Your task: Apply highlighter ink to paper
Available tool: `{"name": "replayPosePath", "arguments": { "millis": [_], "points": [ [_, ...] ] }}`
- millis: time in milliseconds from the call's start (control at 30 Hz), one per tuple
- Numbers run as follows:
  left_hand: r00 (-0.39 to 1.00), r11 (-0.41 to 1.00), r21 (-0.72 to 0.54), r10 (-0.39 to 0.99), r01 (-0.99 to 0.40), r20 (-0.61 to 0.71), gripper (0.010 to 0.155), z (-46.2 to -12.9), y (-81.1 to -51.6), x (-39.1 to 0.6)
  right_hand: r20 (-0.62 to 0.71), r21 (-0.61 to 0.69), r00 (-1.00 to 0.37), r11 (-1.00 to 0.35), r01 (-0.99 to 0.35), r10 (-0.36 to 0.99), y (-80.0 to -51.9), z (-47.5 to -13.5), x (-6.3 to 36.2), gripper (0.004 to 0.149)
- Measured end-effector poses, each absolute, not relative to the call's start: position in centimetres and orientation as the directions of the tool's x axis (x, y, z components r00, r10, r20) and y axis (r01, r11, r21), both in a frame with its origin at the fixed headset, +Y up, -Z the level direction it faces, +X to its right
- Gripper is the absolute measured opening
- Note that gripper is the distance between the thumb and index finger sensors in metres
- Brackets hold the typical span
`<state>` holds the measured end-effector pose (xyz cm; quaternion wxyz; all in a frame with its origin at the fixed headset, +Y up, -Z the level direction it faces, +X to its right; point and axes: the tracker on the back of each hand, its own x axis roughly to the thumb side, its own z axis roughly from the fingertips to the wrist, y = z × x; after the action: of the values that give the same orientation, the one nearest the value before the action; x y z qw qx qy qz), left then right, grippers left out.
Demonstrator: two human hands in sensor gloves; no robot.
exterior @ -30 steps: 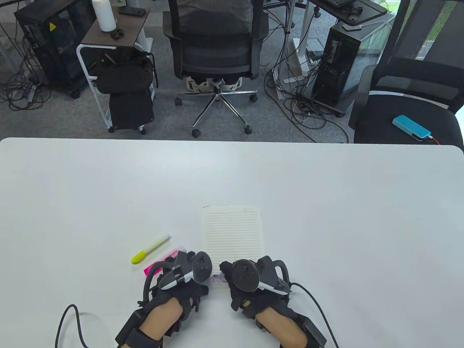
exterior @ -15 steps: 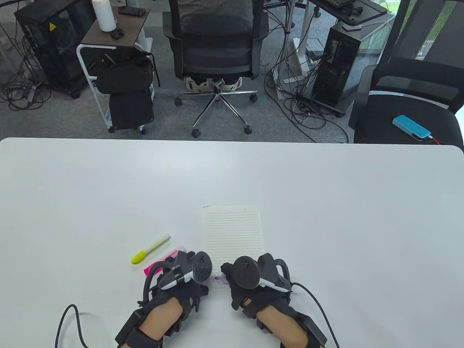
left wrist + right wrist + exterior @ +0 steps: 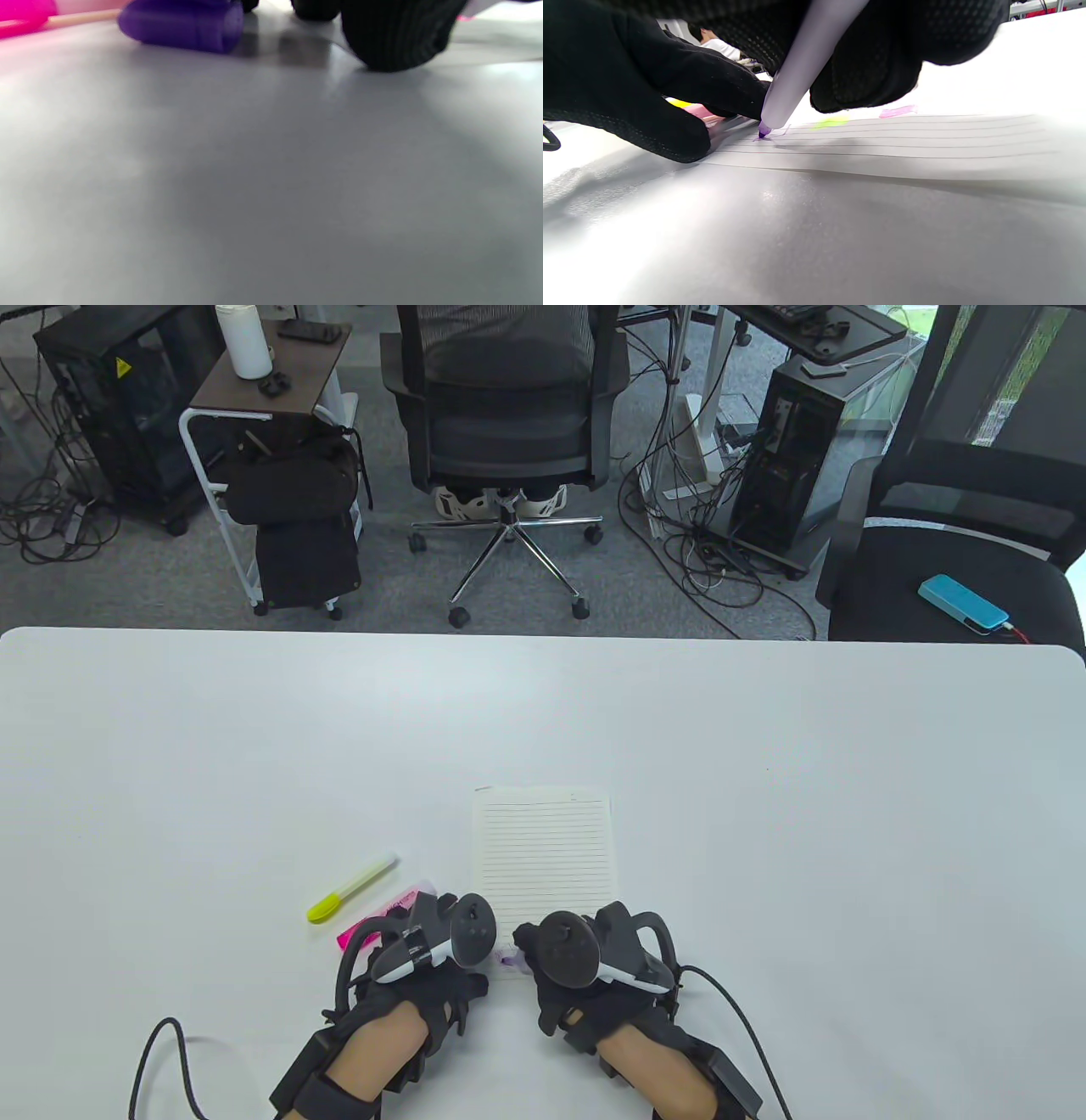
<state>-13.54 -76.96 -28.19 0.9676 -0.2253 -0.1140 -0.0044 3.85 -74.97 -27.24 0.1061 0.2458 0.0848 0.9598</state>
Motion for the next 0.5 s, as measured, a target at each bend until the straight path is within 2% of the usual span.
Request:
{"name": "replayPosePath", "arguments": {
  "millis": [67,233,400,500],
  "points": [
    [0.974,0.898,-0.435,0.043,0.06,0.222,0.074,-28.18,-76.97,-13.54,0.445,0.187,-0.865,-0.969,-0.164,0.232,-75.25,-27.42,3.81,0.04],
    [0.974,0.898,-0.437,0.045,0.058,0.222,0.074,-28.2,-76.98,-13.55,0.426,0.267,-0.869,-0.953,-0.144,0.251,-74.51,-27.33,3.95,0.039],
    [0.974,0.898,-0.437,0.045,0.058,0.222,0.074,-28.2,-76.99,-13.55,0.426,0.201,-0.875,-0.967,-0.157,0.231,-74.99,-27.44,3.89,0.04],
    [0.974,0.897,-0.438,0.047,0.057,0.222,0.074,-28.21,-76.99,-13.55,0.425,0.208,-0.875,-0.966,-0.155,0.232,-74.99,-27.45,3.87,0.039]
  ]
}}
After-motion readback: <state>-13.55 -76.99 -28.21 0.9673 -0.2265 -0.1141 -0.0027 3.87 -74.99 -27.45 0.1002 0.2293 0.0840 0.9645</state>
